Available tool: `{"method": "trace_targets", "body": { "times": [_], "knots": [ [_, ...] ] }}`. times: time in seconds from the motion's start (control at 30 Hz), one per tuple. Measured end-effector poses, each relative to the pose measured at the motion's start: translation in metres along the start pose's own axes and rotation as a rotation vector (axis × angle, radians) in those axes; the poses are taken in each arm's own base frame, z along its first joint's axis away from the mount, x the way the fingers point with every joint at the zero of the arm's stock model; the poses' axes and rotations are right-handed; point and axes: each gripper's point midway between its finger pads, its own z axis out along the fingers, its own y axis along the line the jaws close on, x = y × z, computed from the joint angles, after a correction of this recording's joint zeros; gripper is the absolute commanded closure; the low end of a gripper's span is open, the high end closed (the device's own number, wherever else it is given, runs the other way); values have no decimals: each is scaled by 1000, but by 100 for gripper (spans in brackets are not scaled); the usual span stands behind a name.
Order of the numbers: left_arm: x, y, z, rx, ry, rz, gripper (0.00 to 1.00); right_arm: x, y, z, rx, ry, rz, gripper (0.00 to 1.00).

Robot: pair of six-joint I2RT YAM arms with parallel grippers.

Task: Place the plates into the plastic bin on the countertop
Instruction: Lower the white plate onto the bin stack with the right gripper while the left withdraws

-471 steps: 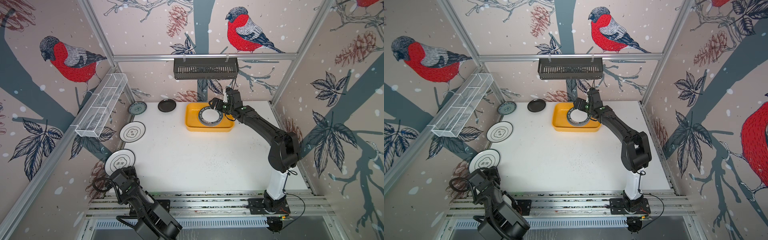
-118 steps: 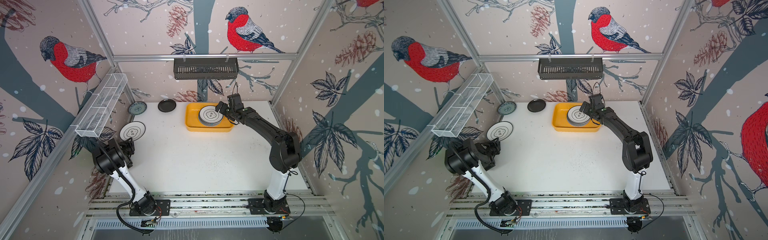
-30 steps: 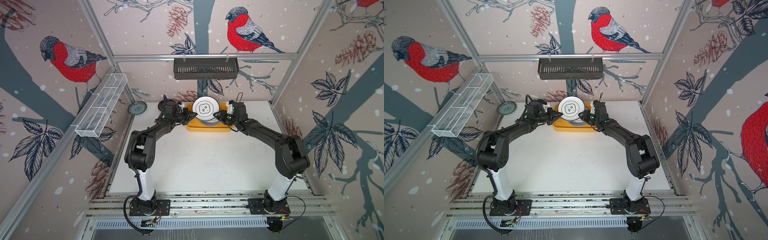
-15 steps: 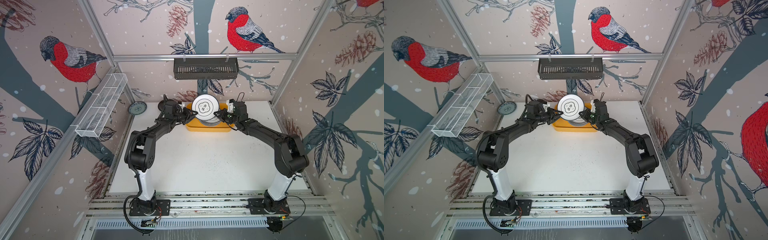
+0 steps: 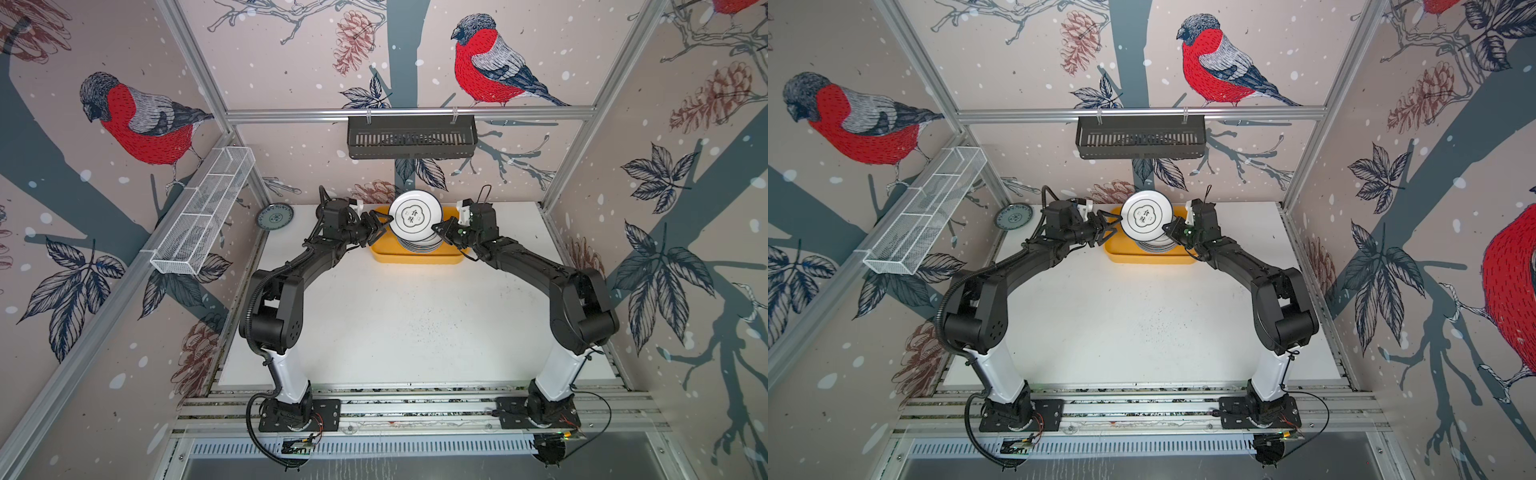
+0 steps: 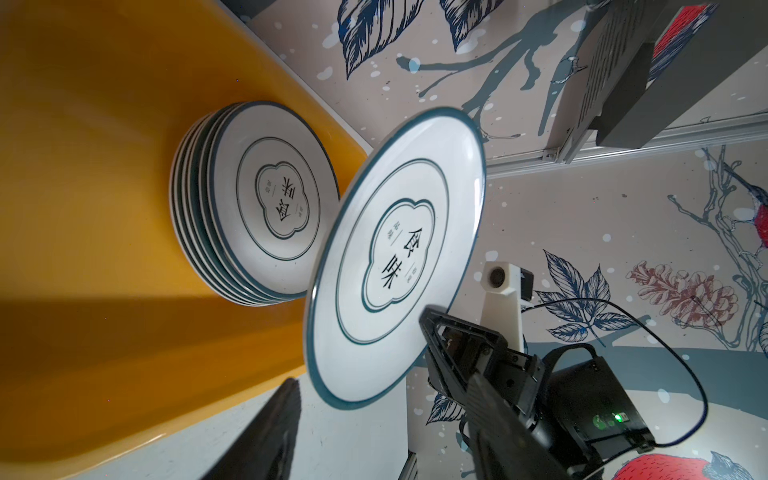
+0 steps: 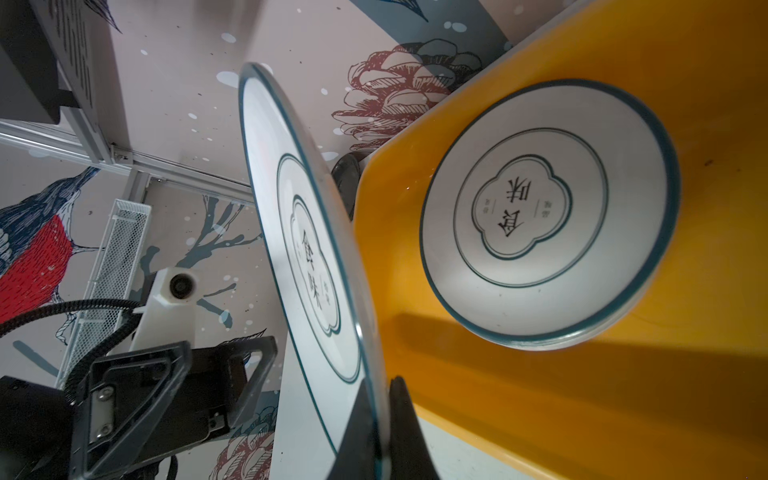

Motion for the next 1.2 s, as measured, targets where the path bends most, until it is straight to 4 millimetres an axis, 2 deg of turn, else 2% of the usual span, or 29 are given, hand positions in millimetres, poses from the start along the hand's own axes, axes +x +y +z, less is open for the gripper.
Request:
{"method": "trace_targets", "body": {
  "times": [0.13,0.23,0.4,0.5,0.6,0.77,0.97,1.2],
  "knots": [
    [-11,1,-24,-33,-89,18,27,-5,-8,-3,19,-4,14,97],
    [-16,-6,-45,-62,-158,60,25,-10,-14,-6,26,-10,23,98],
    [-13,-17,-75,-98,-247,136,20,-23,-25,-9,56,-18,49,97],
    [-9,-18,-93,-130,-296,165,13,-32,-28,-7,72,-15,58,97],
    [-2,-22,-110,-146,-334,206,7,-27,-33,-1,84,23,61,97],
    [-1,-29,-132,-169,-408,273,4,-16,-50,7,128,74,89,97],
    [-10,-36,-140,-171,-477,314,4,-18,-60,18,148,83,104,96],
    [-26,-39,-135,-154,-527,352,4,-28,-71,41,181,72,128,96]
  ]
}}
